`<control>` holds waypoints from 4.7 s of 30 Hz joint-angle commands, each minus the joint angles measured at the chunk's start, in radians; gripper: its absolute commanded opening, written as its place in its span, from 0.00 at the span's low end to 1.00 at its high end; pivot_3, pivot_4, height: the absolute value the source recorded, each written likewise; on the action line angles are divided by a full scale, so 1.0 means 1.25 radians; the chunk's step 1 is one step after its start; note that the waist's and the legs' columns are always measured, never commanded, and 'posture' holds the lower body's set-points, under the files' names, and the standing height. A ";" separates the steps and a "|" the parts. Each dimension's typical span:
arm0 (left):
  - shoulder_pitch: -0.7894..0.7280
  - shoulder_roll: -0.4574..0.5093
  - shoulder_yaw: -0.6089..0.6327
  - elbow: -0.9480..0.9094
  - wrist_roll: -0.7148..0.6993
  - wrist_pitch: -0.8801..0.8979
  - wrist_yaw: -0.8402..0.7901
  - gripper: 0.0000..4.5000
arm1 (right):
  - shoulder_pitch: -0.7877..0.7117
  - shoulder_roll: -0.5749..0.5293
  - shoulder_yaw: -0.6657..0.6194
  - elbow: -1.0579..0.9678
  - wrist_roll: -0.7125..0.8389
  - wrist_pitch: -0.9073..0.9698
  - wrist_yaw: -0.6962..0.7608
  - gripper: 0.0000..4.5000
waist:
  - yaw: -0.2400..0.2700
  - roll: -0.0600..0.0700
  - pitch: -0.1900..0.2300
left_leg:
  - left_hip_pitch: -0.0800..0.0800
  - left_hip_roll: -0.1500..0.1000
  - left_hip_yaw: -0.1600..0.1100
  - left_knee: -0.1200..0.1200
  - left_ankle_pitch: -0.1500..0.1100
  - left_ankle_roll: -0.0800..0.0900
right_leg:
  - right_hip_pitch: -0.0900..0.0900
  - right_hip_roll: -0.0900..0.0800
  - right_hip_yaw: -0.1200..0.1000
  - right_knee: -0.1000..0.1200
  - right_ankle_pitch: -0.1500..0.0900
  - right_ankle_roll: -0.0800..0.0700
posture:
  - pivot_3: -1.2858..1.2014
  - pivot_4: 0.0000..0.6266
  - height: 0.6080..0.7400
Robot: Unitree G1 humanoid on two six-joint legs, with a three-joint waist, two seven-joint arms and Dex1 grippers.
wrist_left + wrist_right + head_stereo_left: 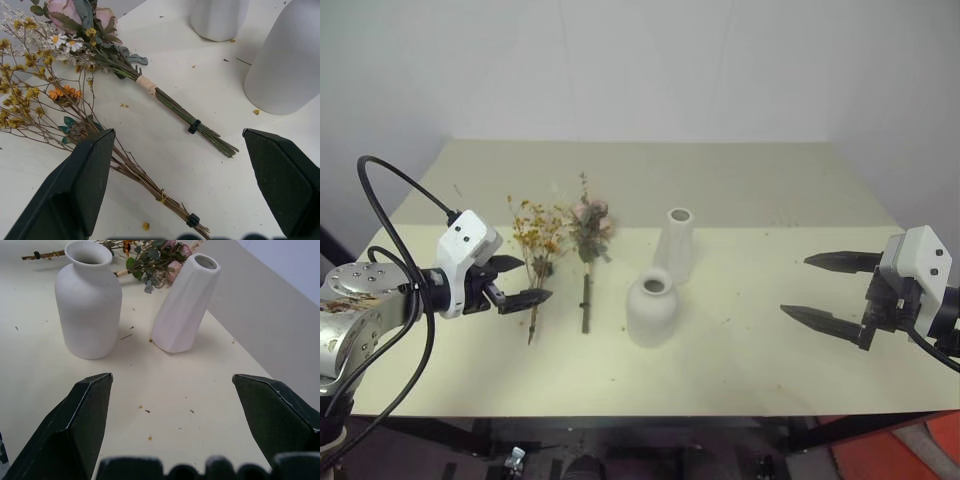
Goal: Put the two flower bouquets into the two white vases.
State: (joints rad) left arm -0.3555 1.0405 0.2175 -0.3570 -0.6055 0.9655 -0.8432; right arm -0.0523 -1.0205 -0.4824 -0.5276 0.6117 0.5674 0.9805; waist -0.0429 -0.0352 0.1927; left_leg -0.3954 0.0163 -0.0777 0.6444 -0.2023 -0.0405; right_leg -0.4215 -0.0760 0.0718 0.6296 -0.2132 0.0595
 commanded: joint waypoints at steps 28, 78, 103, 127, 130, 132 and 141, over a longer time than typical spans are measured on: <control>-0.239 -0.197 -0.012 0.047 0.071 0.519 0.456 0.99 | -0.361 0.034 0.270 0.097 0.005 -0.038 0.075 1.00 | -0.004 0.000 0.000 | 0.000 -0.001 -0.001 0.000 0.000 0.000 | 0.000 0.000 0.000 0.000 0.001 0.001 | 0.52 0.24 1.00; -0.591 -0.467 0.222 0.461 0.280 -0.012 0.742 0.01 | -0.407 0.046 0.265 0.106 -0.026 -0.030 0.046 1.00 | 0.005 -0.001 0.000 | -0.003 -0.002 -0.002 0.001 0.000 -0.001 | -0.001 -0.001 -0.001 -0.001 0.006 -0.004 | 0.52 0.24 1.00; -0.930 -0.654 0.292 1.305 0.042 -0.704 -0.166 0.01 | -0.206 0.106 0.095 -0.113 0.025 0.176 -0.293 1.00 | 0.007 -0.001 0.000 | -0.006 -0.003 -0.001 0.001 0.001 -0.001 | -0.002 -0.001 -0.001 -0.003 0.003 0.003 | 0.52 0.24 1.00; -0.928 -0.763 0.241 1.351 0.163 -0.855 -0.125 0.01 | -0.134 0.117 0.017 -0.264 0.099 0.265 -0.458 1.00 | 0.005 -0.001 0.000 | -0.005 -0.003 -0.002 0.001 0.001 -0.001 | -0.002 -0.001 -0.001 -0.003 0.003 0.004 | 0.52 0.24 1.00; -0.920 -0.767 0.238 1.353 0.174 -0.863 -0.114 0.01 | -0.125 0.118 0.009 -0.278 0.111 0.275 -0.472 1.00 | 0.004 -0.001 0.000 | -0.005 -0.003 -0.002 0.001 0.001 -0.001 | -0.002 -0.001 -0.001 -0.003 0.003 0.004 | 0.52 0.24 1.00; -0.912 -0.770 0.232 1.354 0.189 -0.873 -0.105 0.01 | -0.120 0.119 0.000 -0.289 0.121 0.283 -0.483 1.00 | 0.005 -0.001 0.000 | -0.005 -0.003 -0.002 0.001 0.001 -0.001 | -0.002 -0.001 -0.001 -0.002 0.003 0.004 | 0.52 0.24 1.00; -0.897 -0.785 0.233 1.356 0.211 -0.894 -0.076 0.01 | -0.085 0.109 -0.046 -0.310 0.167 0.295 -0.506 1.00 | 0.007 -0.001 0.000 | -0.005 -0.003 -0.002 0.001 0.001 -0.001 | -0.002 -0.001 -0.001 -0.003 0.003 0.004 | 0.52 0.24 1.00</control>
State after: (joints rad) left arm -1.4724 0.0666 0.5062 1.3491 -0.3416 -0.1316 -0.9379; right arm -0.1619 -0.8714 -0.4946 -0.8852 0.8079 0.9293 0.3601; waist -0.0347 -0.0366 0.1929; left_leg -0.4021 0.0129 -0.0798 0.6457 -0.2013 -0.0418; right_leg -0.4235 -0.0773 0.0711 0.6264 -0.2092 0.0642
